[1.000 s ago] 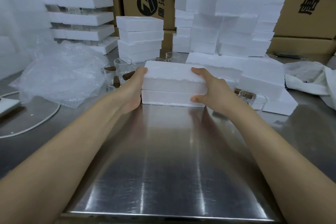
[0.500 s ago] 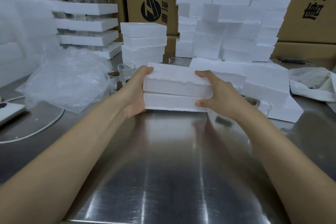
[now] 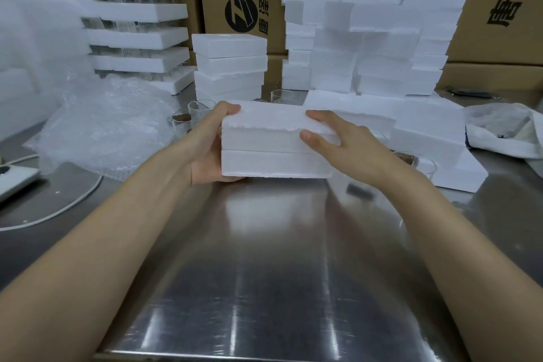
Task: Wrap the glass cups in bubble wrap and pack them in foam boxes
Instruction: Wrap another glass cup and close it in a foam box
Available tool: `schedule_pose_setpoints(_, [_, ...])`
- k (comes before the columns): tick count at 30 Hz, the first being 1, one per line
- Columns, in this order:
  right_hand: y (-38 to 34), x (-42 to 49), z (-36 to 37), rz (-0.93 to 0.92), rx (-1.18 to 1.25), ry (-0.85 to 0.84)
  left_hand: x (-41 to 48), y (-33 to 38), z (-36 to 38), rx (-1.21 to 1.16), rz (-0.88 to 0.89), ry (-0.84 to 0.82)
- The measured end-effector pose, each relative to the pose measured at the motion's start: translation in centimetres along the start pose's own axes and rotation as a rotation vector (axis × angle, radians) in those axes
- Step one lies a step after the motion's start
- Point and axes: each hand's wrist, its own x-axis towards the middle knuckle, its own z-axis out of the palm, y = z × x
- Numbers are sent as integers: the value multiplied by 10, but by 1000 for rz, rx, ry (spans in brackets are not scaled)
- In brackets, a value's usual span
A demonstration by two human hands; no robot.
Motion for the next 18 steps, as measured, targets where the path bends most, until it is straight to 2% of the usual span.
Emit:
schedule_pose_setpoints(8, [-1,-1,6,-21,20,78,1,1,-5,9,25,-30])
schedule_pose_setpoints(12, [5,1,13,-62,69,166,-2,3,-4,-39,50,-102])
schedule_pose_setpoints(14, [4,4,17,-21,241,146,-2,3,-5,-56,60,-135])
schedule_pose_setpoints(18, [-6,8,19,196,940,78,-3,7,-8,-112,30,-161])
